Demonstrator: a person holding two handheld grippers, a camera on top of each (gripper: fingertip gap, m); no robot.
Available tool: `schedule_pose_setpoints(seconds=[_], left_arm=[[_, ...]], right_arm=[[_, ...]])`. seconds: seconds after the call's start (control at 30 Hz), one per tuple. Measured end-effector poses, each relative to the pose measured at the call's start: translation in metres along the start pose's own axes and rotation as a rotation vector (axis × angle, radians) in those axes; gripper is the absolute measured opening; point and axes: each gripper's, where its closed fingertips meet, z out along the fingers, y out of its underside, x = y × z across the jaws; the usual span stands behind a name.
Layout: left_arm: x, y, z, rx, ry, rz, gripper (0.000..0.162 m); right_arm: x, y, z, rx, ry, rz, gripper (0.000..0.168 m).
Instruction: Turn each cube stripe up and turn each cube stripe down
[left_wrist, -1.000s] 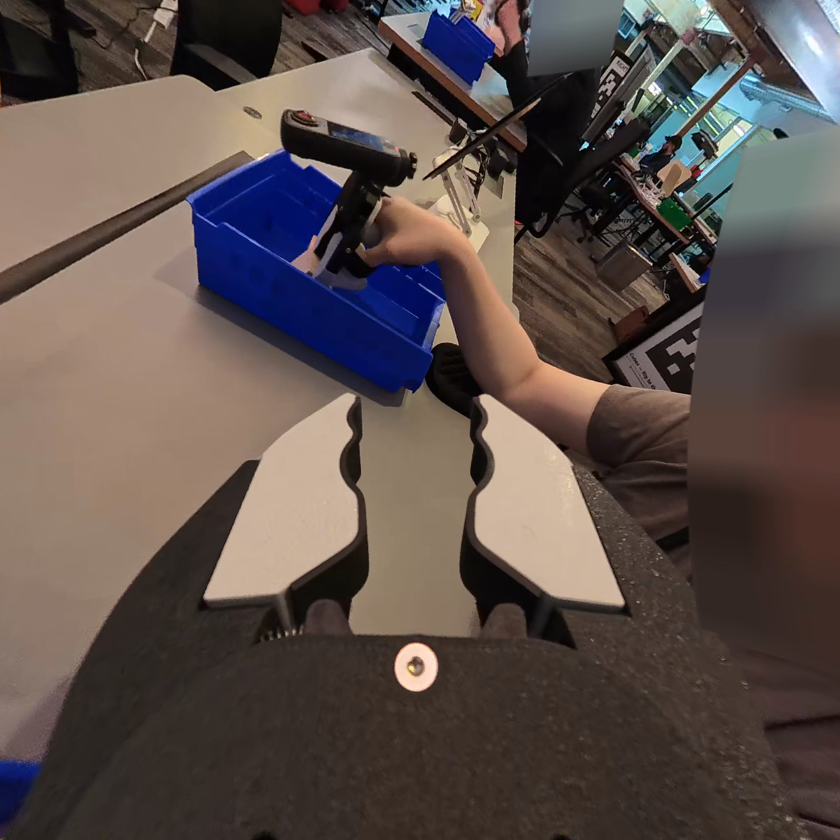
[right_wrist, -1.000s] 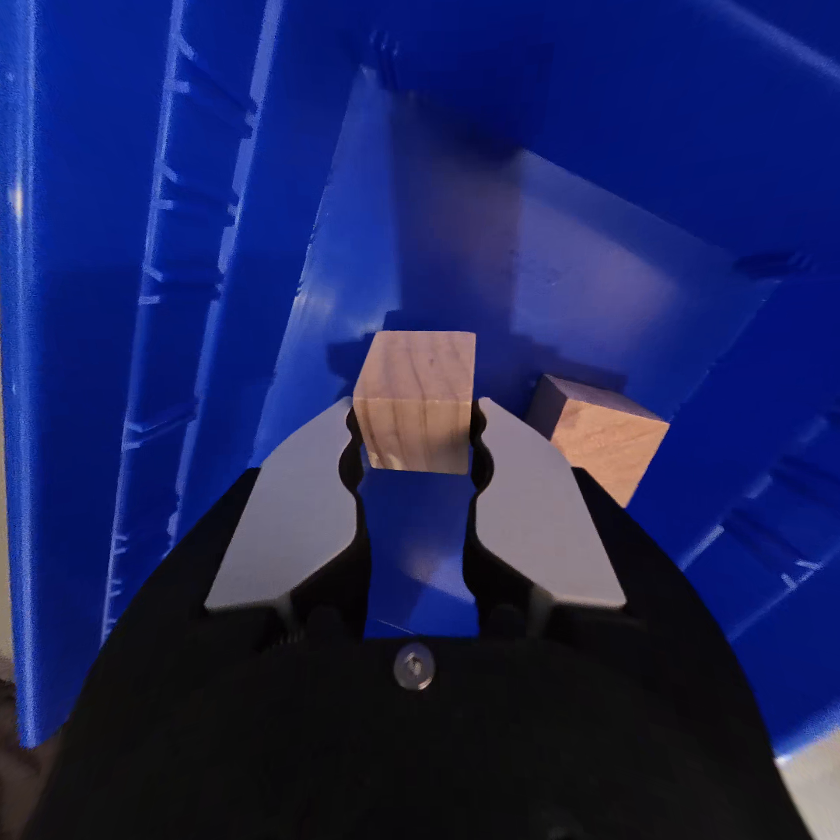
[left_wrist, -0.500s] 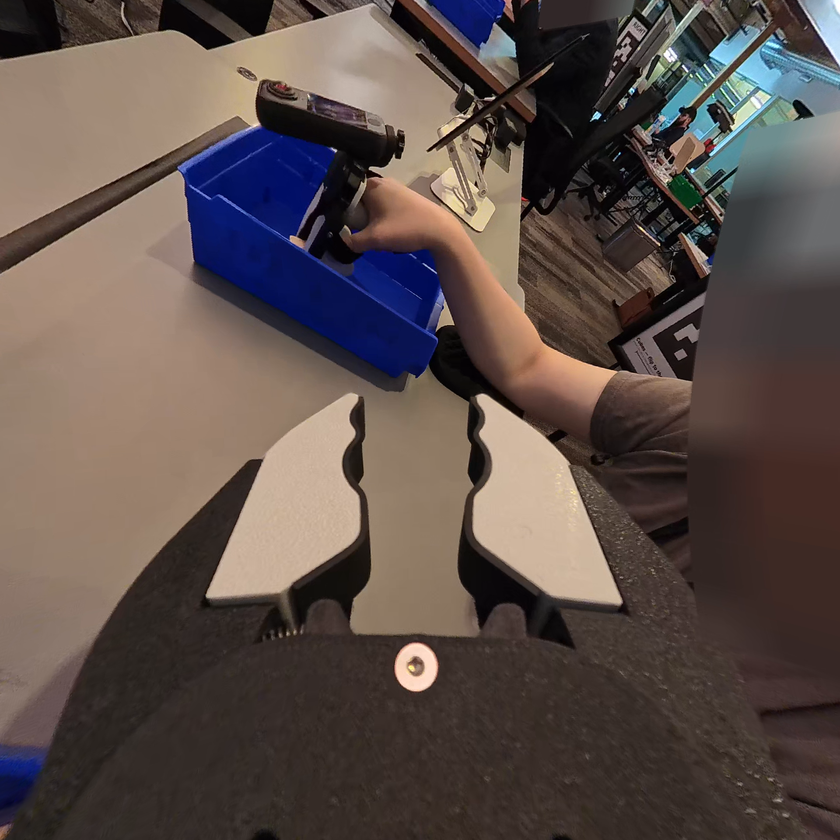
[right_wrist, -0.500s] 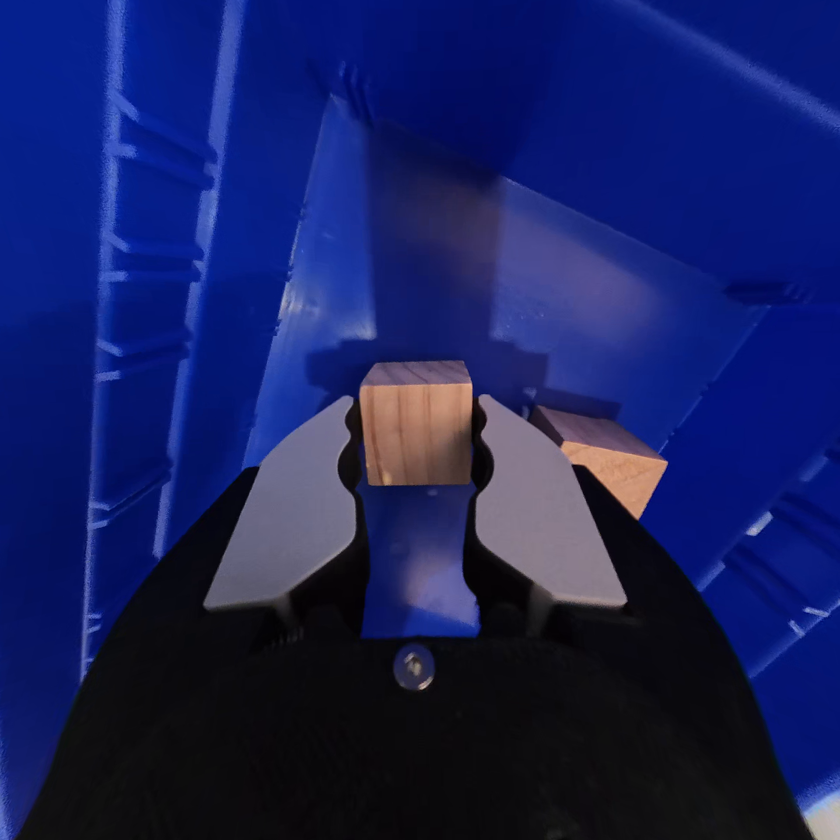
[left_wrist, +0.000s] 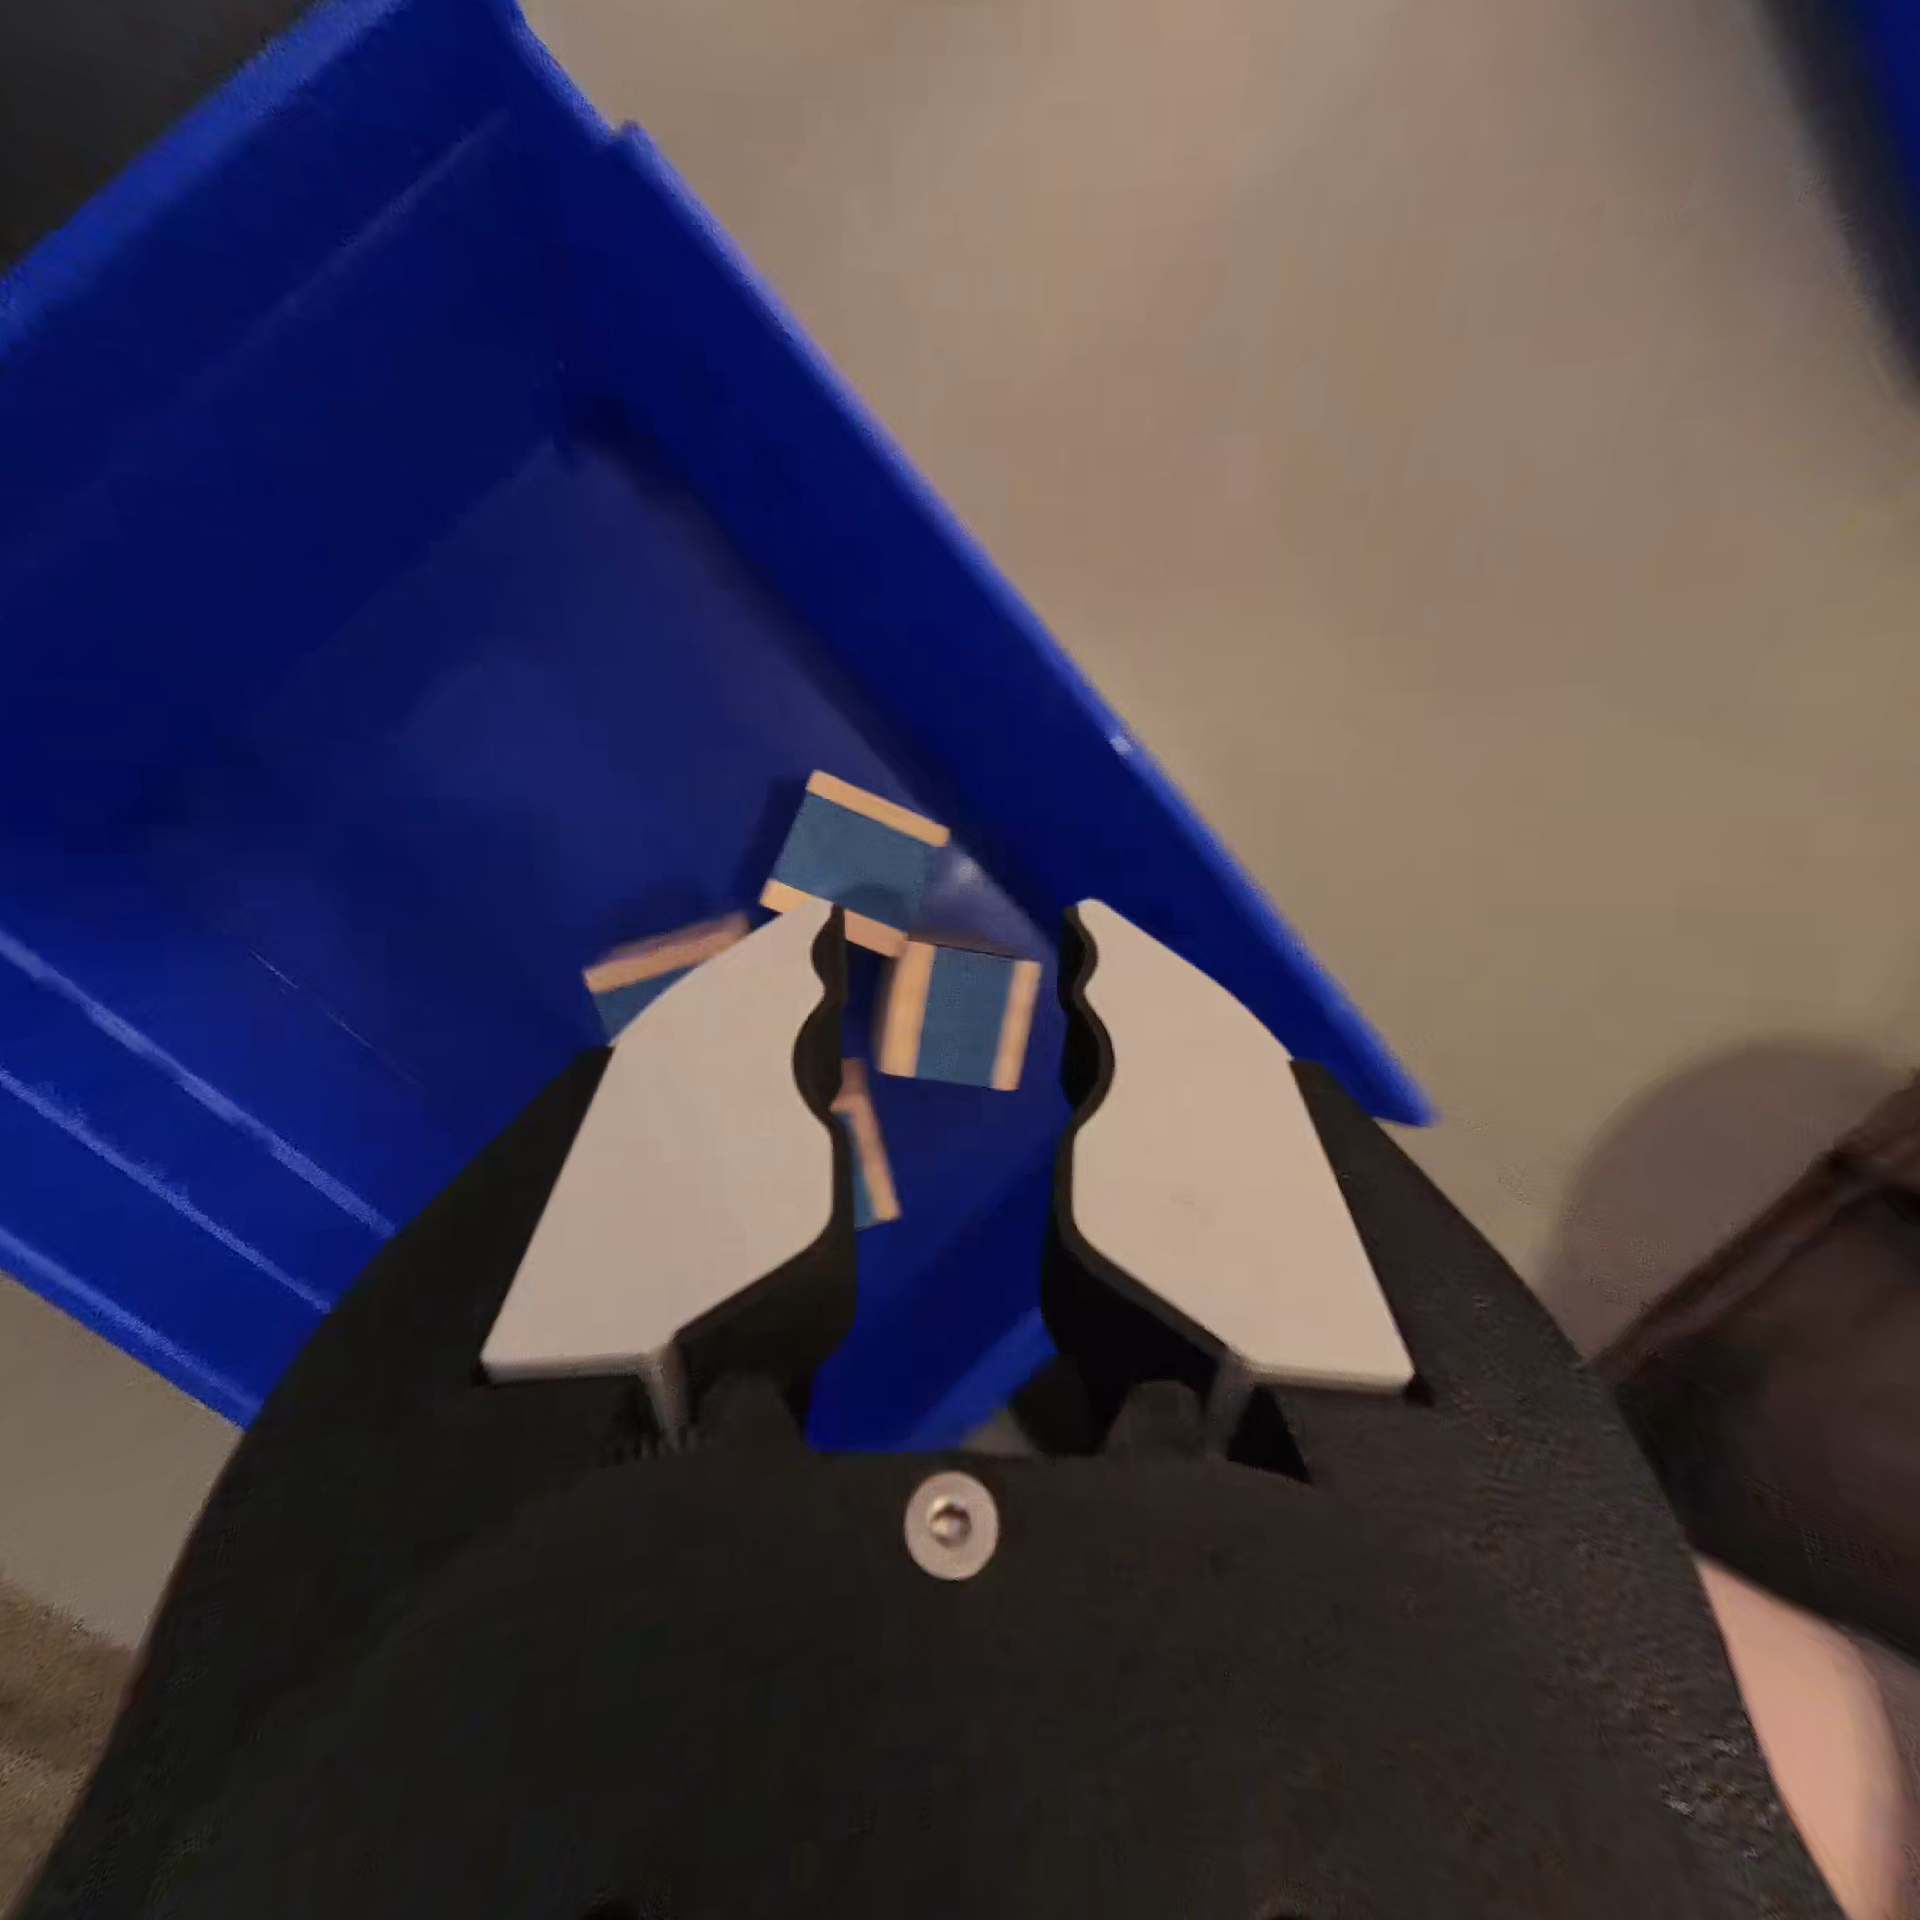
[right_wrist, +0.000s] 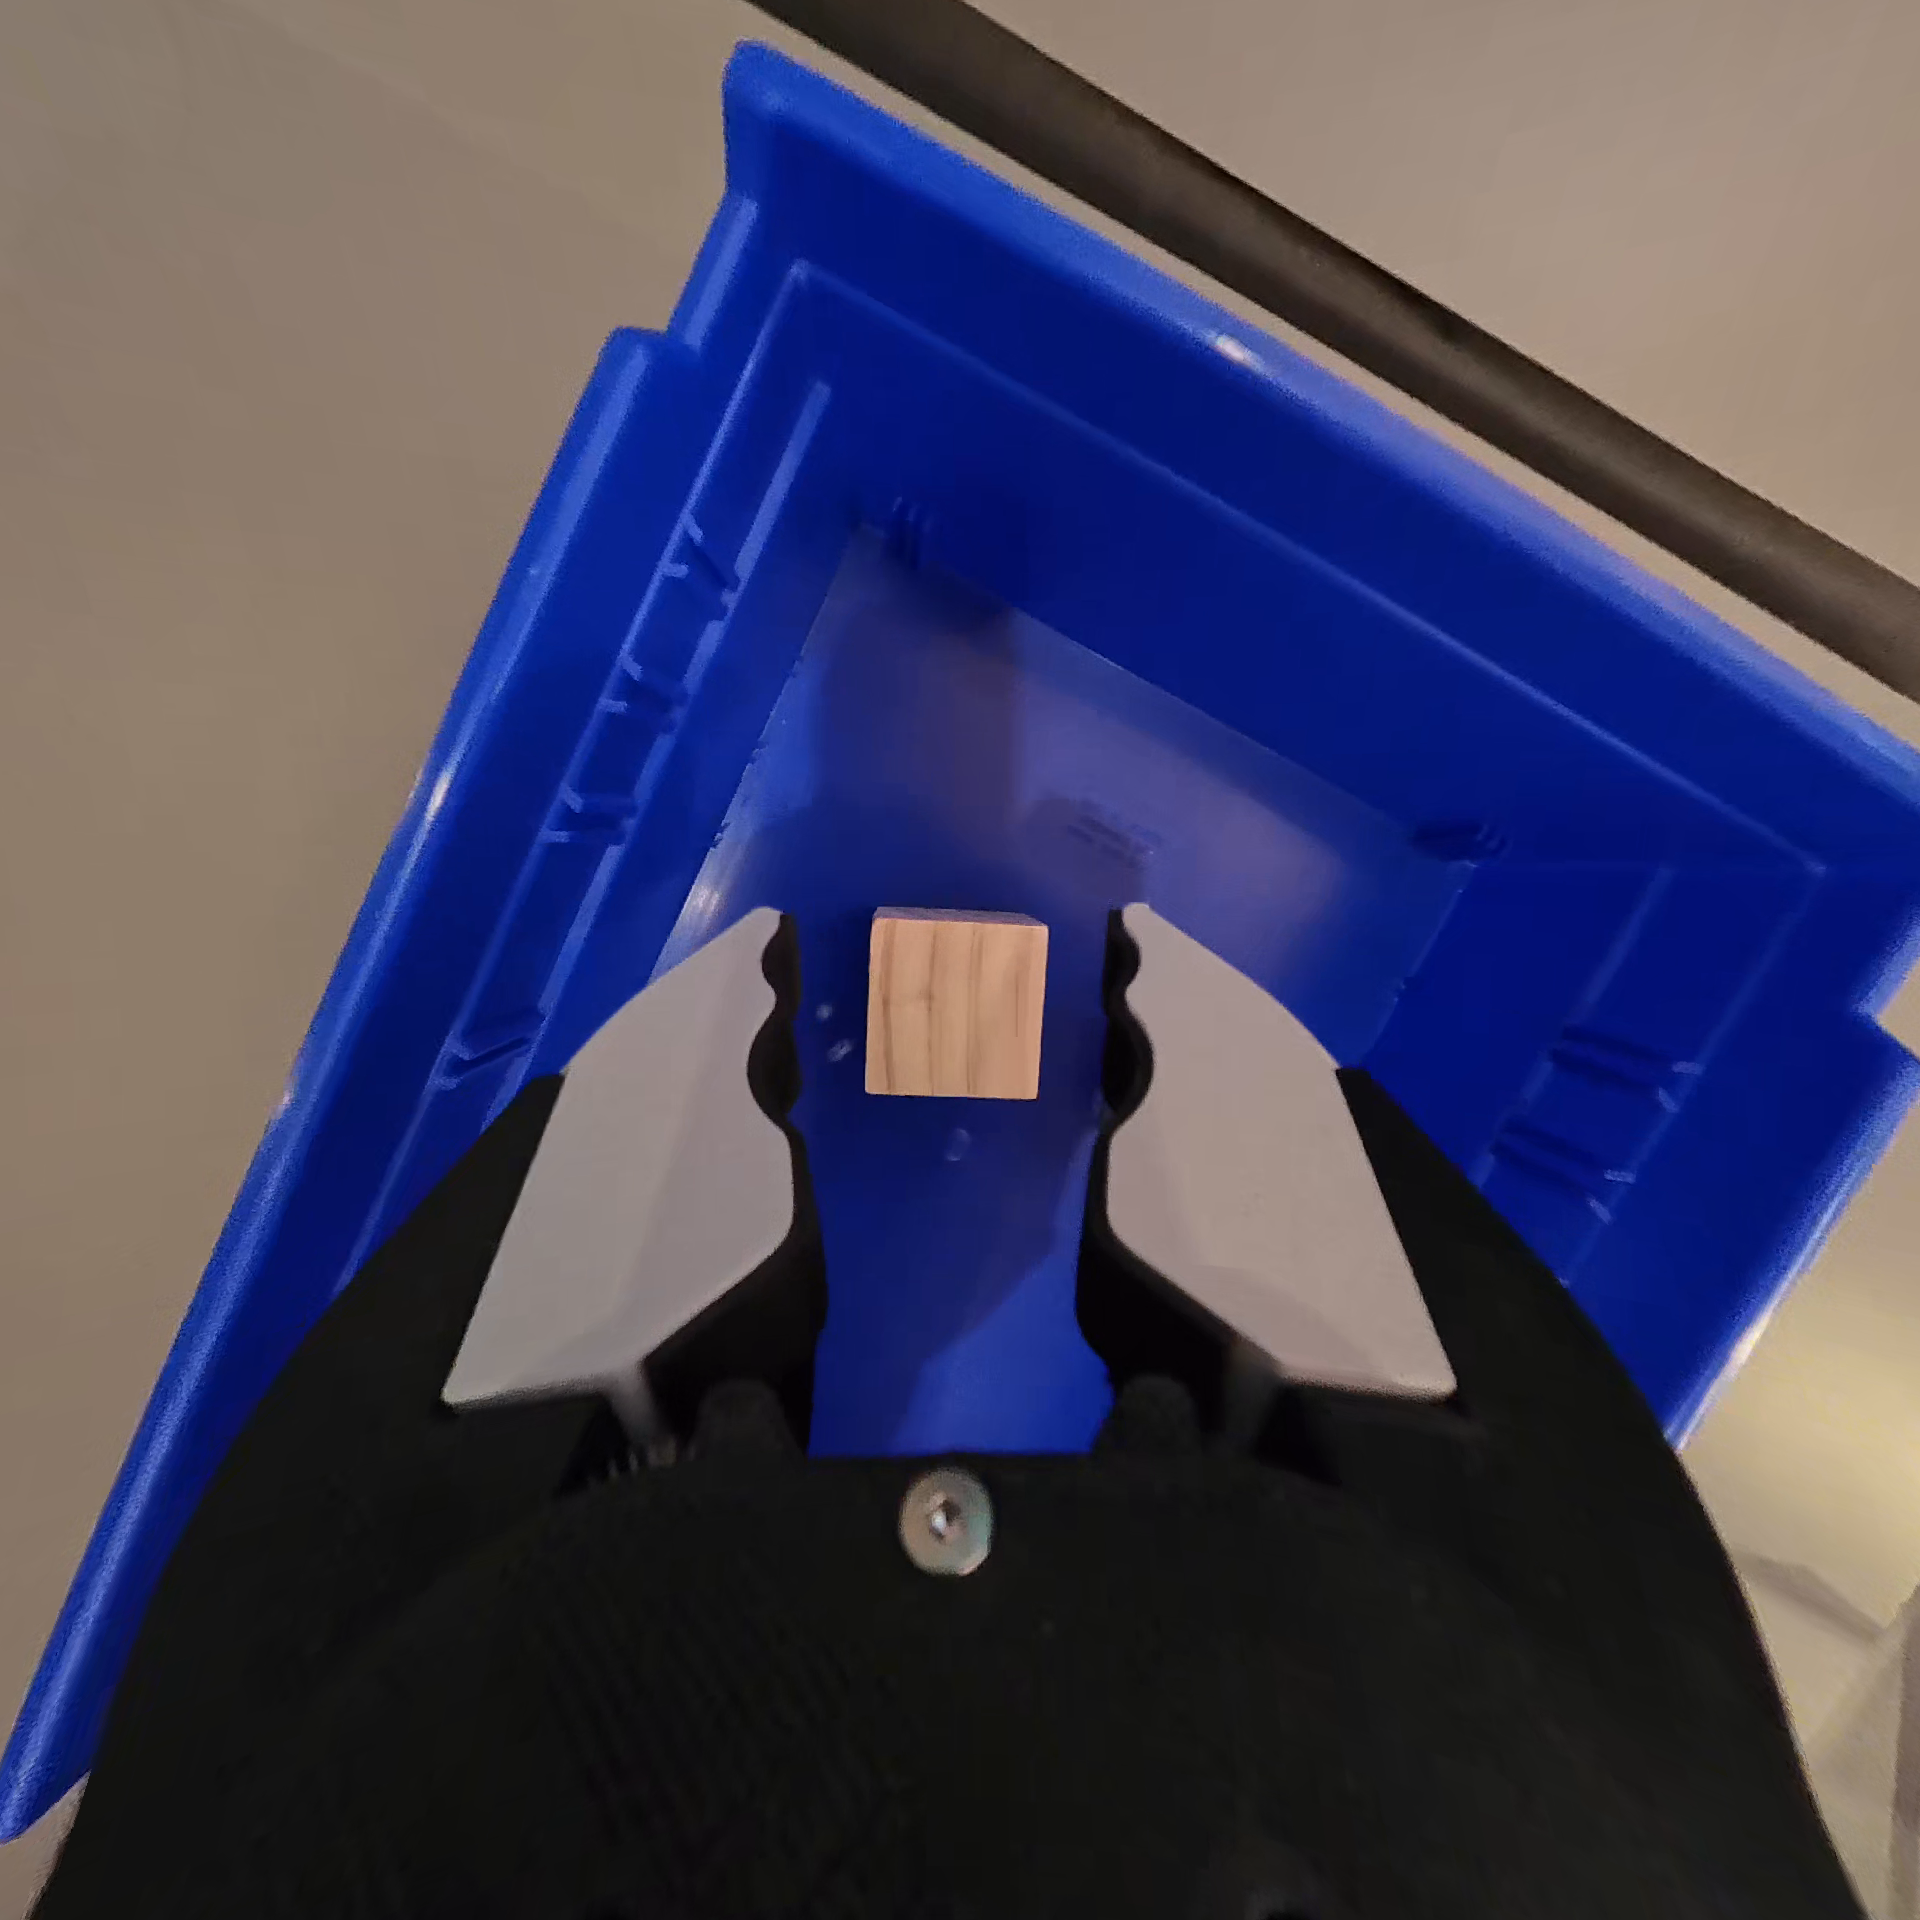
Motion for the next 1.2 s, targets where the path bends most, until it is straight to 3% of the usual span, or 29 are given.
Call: schedule_pose_setpoints(seconds=[0.07, 0.3, 0.7, 0.83, 1.0, 1.13, 1.2], left_arm=[[-0.007, 0.009, 0.02, -0.065, -0.014, 0.122, 0.036], [-0.014, 0.015, 0.049, -0.131, -0.016, 0.254, 0.056], [-0.025, 0.034, 0.084, -0.284, -0.024, 0.3, 0.051], [-0.035, 0.039, 0.089, -0.355, -0.1, 0.334, 0.046], [-0.047, 0.013, 0.061, -0.218, -0.247, 0.347, 0.046], [-0.053, -0.023, 0.0, 0.063, -0.384, 0.261, 0.046], [-0.041, -0.041, -0.032, 0.231, -0.374, 0.216, 0.046]], right_arm=[[0.0, 0.003, 0.003, -0.018, -0.004, -0.004, 0.059], [-0.002, 0.003, 0.005, -0.018, -0.012, -0.009, 0.061], [0.002, 0.008, 0.007, -0.048, 0.02, -0.017, 0.061], [0.004, 0.009, 0.005, -0.053, 0.027, -0.026, 0.061], [0.004, 0.003, -0.003, -0.022, 0.054, -0.043, 0.06], [0.008, -0.02, -0.029, 0.109, 0.166, -0.066, 0.057], [0.003, -0.042, -0.054, 0.247, 0.249, -0.107, 0.055]])
